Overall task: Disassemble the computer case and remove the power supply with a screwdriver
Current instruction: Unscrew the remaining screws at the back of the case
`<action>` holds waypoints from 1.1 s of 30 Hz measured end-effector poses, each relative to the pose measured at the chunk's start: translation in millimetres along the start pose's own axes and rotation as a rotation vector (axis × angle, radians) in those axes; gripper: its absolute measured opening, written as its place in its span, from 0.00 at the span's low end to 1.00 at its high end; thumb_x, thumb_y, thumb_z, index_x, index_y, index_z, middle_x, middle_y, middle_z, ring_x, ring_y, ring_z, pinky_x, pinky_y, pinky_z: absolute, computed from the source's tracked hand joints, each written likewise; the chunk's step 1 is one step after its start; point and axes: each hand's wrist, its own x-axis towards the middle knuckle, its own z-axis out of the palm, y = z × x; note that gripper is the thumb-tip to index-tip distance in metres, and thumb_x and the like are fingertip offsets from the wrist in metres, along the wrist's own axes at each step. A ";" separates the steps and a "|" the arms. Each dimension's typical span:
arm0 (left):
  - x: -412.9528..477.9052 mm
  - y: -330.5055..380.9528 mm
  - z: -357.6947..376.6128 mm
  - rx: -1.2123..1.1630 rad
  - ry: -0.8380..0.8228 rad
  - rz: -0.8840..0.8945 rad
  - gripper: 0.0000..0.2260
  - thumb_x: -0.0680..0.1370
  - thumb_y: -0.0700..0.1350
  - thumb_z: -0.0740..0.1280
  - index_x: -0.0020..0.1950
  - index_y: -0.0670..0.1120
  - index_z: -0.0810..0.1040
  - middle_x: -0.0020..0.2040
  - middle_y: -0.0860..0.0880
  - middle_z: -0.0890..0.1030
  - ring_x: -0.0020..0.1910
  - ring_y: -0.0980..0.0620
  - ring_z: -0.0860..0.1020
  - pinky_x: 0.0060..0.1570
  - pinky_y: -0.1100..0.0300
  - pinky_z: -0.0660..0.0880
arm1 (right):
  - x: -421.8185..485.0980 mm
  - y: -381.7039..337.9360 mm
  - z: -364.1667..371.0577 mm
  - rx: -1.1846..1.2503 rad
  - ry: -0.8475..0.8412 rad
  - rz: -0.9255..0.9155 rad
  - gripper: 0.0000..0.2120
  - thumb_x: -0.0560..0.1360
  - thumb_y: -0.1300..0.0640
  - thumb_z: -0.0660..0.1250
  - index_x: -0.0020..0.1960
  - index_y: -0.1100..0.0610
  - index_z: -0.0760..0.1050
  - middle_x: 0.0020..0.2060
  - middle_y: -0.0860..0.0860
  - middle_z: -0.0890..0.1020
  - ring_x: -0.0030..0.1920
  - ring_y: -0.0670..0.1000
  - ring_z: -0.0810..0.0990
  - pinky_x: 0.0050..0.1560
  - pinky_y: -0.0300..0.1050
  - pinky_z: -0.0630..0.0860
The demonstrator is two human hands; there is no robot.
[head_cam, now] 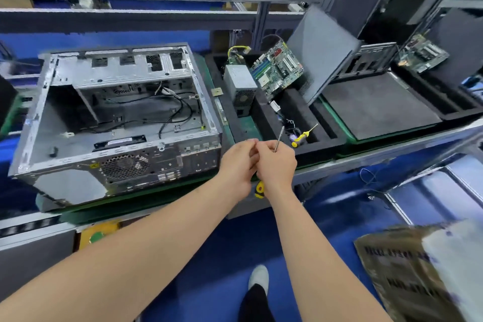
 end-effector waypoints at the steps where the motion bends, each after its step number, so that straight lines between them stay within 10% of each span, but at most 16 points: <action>1: 11.0 -4.2 11.5 0.027 0.011 0.005 0.10 0.81 0.42 0.67 0.61 0.43 0.81 0.55 0.42 0.86 0.50 0.47 0.83 0.51 0.54 0.80 | 16.0 2.4 -6.6 -0.012 -0.001 0.005 0.09 0.75 0.54 0.71 0.36 0.53 0.81 0.32 0.50 0.84 0.35 0.54 0.82 0.42 0.57 0.84; 9: 103.4 -19.8 56.1 0.608 0.295 0.312 0.03 0.77 0.46 0.73 0.46 0.47 0.85 0.37 0.54 0.86 0.40 0.52 0.86 0.39 0.55 0.84 | 129.3 24.5 -32.2 -0.140 -0.158 0.059 0.06 0.74 0.55 0.72 0.39 0.50 0.84 0.35 0.48 0.85 0.37 0.53 0.82 0.42 0.53 0.84; 18: 160.4 -27.0 50.9 1.113 0.445 0.425 0.07 0.74 0.47 0.75 0.39 0.53 0.79 0.40 0.55 0.82 0.46 0.53 0.81 0.48 0.56 0.77 | 188.2 44.0 -29.3 -0.062 -0.323 0.210 0.07 0.76 0.61 0.69 0.41 0.55 0.82 0.27 0.47 0.81 0.25 0.47 0.72 0.24 0.39 0.69; 33: 99.4 51.8 80.4 1.102 0.371 0.779 0.07 0.80 0.44 0.63 0.52 0.52 0.81 0.43 0.58 0.81 0.41 0.63 0.78 0.39 0.76 0.69 | 178.3 -29.4 -0.3 0.647 -0.517 0.569 0.03 0.83 0.64 0.58 0.53 0.58 0.66 0.32 0.52 0.74 0.23 0.47 0.65 0.20 0.38 0.61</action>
